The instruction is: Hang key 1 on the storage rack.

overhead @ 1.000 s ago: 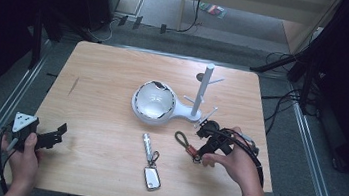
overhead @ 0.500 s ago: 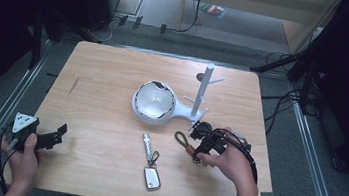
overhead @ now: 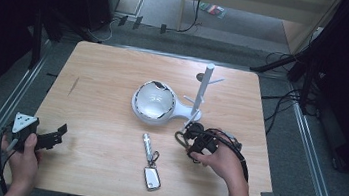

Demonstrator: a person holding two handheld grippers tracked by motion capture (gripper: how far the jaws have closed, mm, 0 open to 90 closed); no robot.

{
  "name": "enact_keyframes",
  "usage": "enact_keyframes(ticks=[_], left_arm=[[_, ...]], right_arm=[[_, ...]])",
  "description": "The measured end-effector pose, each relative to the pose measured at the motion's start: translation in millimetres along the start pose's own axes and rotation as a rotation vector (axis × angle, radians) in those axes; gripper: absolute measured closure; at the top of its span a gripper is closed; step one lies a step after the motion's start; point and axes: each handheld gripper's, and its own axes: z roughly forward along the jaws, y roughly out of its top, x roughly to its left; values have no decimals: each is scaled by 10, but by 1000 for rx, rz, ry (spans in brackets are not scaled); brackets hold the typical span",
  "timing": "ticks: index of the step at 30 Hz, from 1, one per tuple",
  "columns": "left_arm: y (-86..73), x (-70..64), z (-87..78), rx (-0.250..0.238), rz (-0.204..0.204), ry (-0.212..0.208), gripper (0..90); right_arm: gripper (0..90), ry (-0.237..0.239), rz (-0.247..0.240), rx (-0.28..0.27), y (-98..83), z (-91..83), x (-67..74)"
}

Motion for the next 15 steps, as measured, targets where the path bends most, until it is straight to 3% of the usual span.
enact_keyframes(ticks=[7,10,15], left_arm=[[0,0,1,0,0,0,0],[0,0,1,1,3,0,0],[1,0,0,2,3,0,0]], right_arm=[[588,7,24,-13,10,36,-20],[658,-10,16,-28,-5,32,-24],[675,-9,35,-38,-19,27,-19]])
